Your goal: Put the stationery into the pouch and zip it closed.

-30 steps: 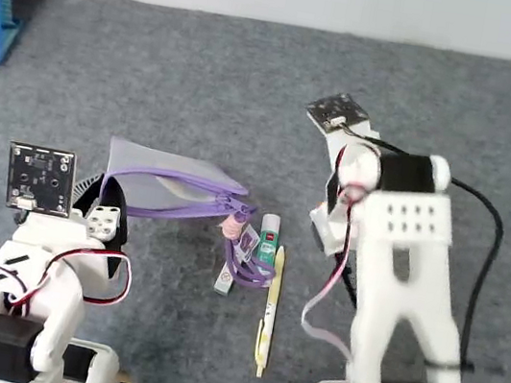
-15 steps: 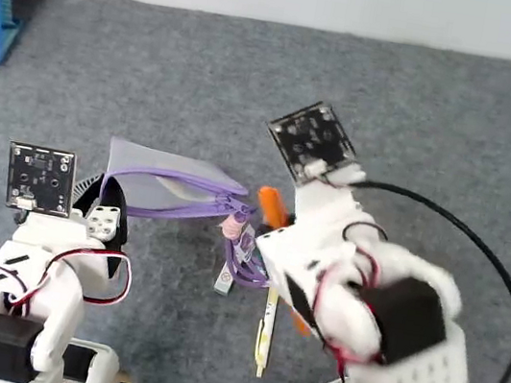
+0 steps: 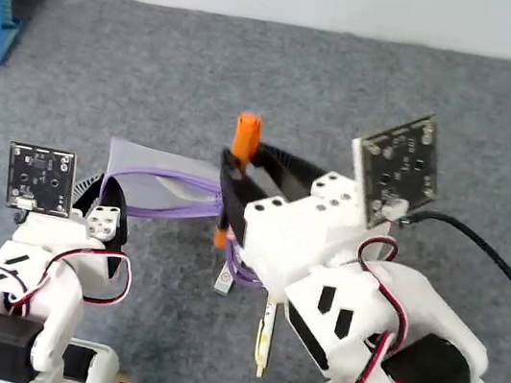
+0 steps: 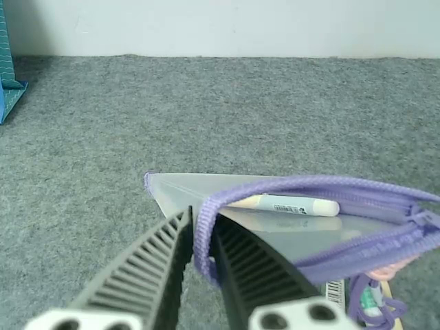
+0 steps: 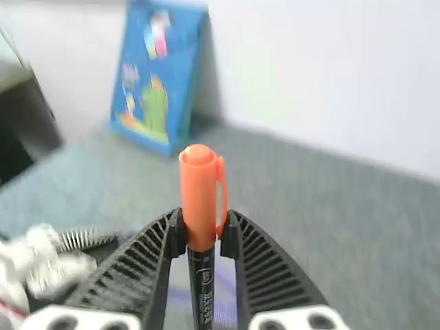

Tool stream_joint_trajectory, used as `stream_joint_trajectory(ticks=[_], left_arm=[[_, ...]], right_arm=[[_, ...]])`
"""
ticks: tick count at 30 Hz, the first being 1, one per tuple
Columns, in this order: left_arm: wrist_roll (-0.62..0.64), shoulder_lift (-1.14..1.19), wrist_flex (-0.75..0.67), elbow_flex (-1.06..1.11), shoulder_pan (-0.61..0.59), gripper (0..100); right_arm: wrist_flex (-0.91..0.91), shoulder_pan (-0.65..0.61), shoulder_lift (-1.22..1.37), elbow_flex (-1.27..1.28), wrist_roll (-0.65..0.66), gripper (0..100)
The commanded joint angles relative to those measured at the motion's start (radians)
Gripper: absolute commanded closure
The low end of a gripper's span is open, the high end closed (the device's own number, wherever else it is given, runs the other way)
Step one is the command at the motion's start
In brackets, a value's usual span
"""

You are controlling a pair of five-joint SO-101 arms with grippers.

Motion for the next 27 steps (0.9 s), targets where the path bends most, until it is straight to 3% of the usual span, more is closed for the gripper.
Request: stream_joint_trajectory(ticks=[1,7,11,23,27], left_arm=[[0.006,0.000,-0.003,-0.005,-0.002,99],[0.006,0.000,-0.003,-0.005,-0.002,99],[0.006,0.000,-0.003,-0.005,-0.002,99],[0.006,0.000,-0.003,-0.005,-0.002,99],[0.006,0.000,-0.003,-0.005,-0.002,99]], right_arm=[[-0.160,-0.007,-0.008,0.041,-0.014,99.0],[-0.463,-0.007,-0.016,0.287,-0.011,99.1],[-0.568,-0.013,-0.016,0.397,-0.011,99.1],[-0.562,-0.124,-0.016,0.557,-0.003,98.0],[-0.469,-0.124,-0.031,0.555,-0.008,88.9]])
